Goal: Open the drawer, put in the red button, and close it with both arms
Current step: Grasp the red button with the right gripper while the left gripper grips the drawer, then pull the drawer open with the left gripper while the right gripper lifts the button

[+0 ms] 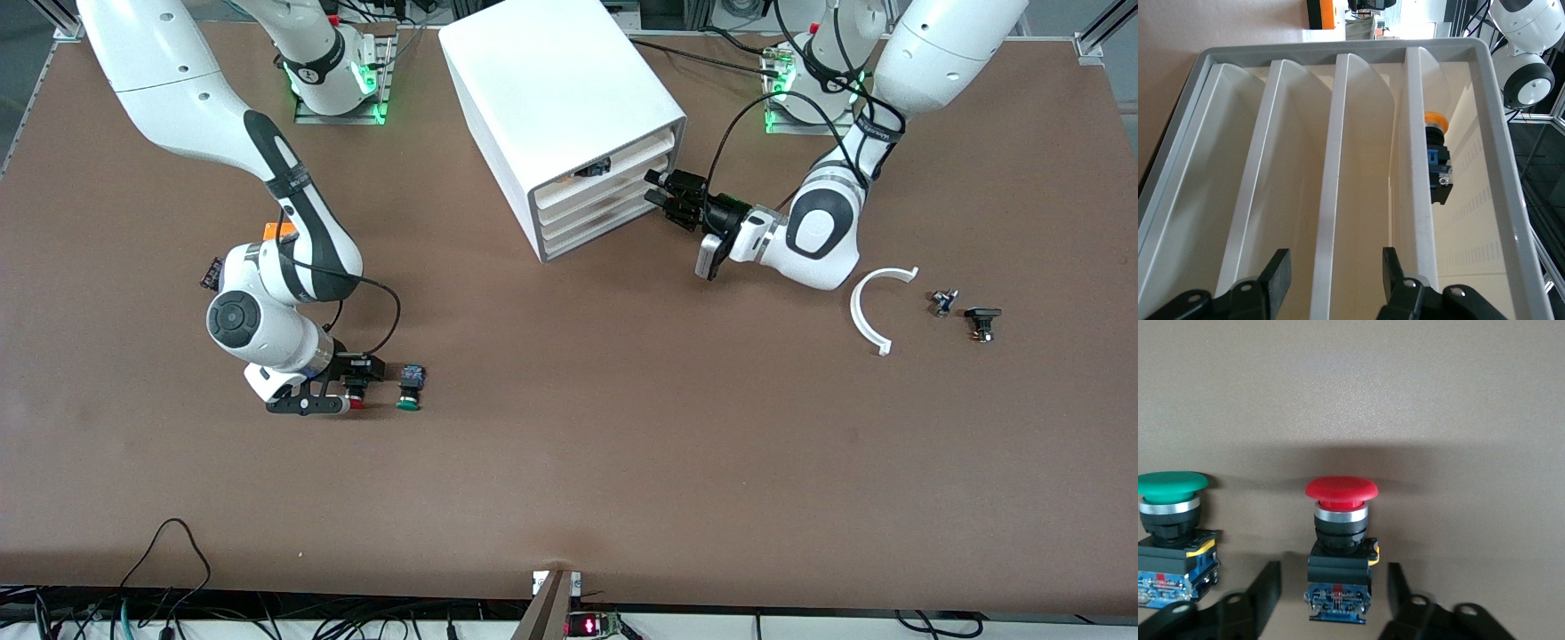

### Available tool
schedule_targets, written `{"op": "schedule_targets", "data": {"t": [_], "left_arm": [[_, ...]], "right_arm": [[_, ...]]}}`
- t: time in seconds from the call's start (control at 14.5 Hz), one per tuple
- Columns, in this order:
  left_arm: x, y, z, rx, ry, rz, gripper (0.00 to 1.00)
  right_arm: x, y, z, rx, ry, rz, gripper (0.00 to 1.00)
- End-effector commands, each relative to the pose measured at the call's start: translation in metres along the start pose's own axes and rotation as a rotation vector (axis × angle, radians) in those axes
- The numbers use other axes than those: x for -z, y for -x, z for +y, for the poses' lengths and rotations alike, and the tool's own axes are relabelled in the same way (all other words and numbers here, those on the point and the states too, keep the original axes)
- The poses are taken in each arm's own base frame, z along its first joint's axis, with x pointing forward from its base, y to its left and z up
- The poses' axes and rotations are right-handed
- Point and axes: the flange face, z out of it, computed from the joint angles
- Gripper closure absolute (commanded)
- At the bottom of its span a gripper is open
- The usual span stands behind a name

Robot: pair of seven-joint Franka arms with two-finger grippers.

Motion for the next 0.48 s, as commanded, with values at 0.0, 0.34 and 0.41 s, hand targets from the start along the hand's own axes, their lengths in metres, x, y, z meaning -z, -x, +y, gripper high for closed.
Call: {"op": "schedule_targets", "data": {"t": [0.0, 0.34, 0.41], "left_arm": [[-0.015, 0.008, -0.009, -0.021, 0.013, 0.03, 0.42], [-0.03, 0.014, -0.013, -0.012, 0.033, 0.034, 0.64], [-0.035, 0.017, -0.016, -0.002, 0.039, 0.033, 0.68]], "right_arm": [[0.002, -0.002, -0.001, 0.007, -0.004, 0.009, 1.0], [0.007, -0.003, -0.001, 0.008, -0.005, 0.015, 1.0], [0.009, -0.004, -0.001, 0.008, -0.006, 0.013, 1.0]]}}
